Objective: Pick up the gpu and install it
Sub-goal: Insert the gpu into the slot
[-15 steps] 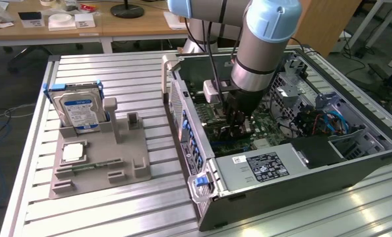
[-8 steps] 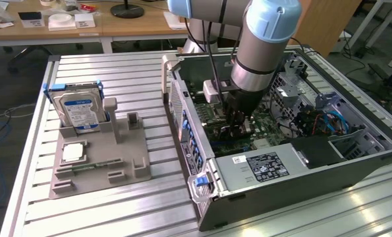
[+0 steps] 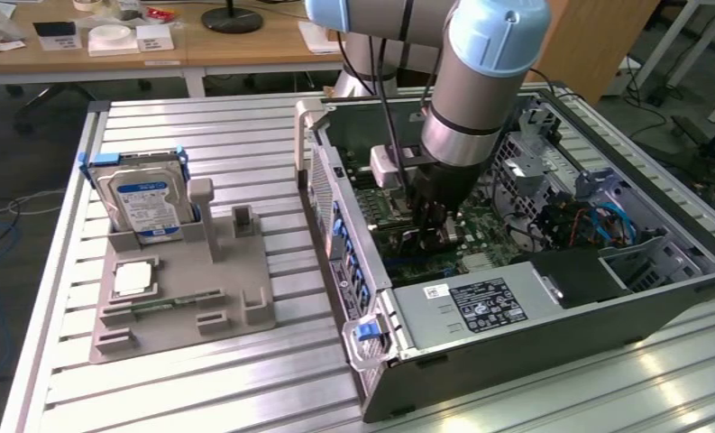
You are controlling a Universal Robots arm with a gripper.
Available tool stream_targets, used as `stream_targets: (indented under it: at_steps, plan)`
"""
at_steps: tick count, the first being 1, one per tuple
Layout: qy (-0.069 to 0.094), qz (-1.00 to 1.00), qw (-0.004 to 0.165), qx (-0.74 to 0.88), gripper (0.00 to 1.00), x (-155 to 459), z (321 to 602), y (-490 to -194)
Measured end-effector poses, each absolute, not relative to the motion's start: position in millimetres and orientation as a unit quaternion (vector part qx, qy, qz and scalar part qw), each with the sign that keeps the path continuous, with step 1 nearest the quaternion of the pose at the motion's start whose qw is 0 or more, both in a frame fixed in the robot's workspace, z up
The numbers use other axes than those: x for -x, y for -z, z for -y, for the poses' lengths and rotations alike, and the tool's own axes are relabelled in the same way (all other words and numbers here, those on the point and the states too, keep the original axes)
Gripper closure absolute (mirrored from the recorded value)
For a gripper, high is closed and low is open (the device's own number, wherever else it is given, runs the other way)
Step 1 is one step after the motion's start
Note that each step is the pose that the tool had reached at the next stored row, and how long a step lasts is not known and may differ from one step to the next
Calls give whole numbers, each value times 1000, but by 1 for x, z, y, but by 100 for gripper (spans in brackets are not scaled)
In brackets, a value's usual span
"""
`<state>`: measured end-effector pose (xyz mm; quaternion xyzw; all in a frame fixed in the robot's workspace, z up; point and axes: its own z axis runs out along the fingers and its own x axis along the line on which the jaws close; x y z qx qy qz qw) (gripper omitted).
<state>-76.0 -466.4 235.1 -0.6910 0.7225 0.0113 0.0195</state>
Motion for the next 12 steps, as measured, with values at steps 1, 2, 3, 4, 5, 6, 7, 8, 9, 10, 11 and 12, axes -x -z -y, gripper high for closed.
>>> stream_targets:
  at_steps: [1, 2, 3, 4, 5, 6, 7, 8, 9, 10, 11, 12]
  plan:
    - [-11, -723, 19, 691, 72, 76, 466, -235]
    - [-11, -722, 19, 691, 72, 76, 466, -235]
    - [-11, -723, 19, 691, 72, 76, 466, -235]
    - [-11, -723, 19, 691, 72, 76, 466, -235]
    - [-11, -723, 19, 691, 72, 76, 466, -235]
    - [-11, -722, 19, 691, 72, 76, 465, -235]
    - [-11, -722, 19, 691, 72, 76, 465, -235]
    - [-11, -722, 19, 691, 72, 76, 465, -234]
    - [-11, -722, 19, 691, 72, 76, 465, -234]
    - [-11, -722, 20, 691, 72, 76, 465, -234]
    - [-11, -722, 19, 691, 72, 76, 465, -233]
    - [-11, -722, 19, 691, 72, 76, 465, -233]
